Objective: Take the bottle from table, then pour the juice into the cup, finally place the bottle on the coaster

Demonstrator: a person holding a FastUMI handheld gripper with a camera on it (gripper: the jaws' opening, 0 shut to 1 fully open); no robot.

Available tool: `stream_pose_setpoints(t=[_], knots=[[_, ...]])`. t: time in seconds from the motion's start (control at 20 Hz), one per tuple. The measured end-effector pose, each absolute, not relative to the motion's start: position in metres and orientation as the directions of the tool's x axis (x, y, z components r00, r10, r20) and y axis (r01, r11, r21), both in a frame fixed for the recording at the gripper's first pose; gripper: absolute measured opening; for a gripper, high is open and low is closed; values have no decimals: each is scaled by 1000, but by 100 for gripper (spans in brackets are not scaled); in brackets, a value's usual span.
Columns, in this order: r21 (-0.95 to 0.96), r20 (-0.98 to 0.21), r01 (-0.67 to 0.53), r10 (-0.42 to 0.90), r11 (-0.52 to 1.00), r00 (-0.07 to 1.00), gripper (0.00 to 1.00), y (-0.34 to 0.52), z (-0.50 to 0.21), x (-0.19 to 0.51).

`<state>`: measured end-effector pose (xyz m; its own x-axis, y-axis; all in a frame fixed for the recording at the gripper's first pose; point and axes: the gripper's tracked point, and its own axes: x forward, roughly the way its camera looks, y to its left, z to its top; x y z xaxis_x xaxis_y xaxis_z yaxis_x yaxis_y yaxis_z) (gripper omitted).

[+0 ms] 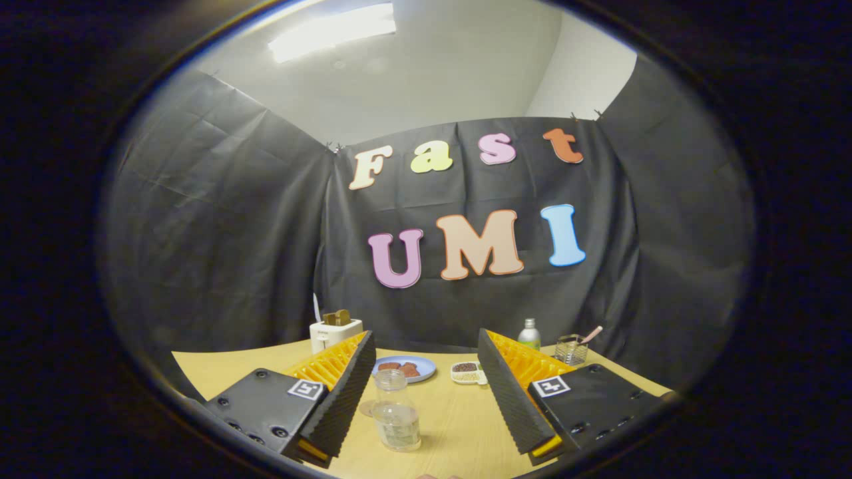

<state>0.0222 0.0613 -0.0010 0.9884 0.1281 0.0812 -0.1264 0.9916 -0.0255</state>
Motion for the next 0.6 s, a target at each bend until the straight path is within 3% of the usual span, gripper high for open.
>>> stream_pose_setpoints(t=[0.35, 0.6], knots=[[36, 44, -256, 255, 966, 966, 97, 103, -40, 33], [83, -22, -245, 247, 966, 969, 97, 98, -83, 54]])
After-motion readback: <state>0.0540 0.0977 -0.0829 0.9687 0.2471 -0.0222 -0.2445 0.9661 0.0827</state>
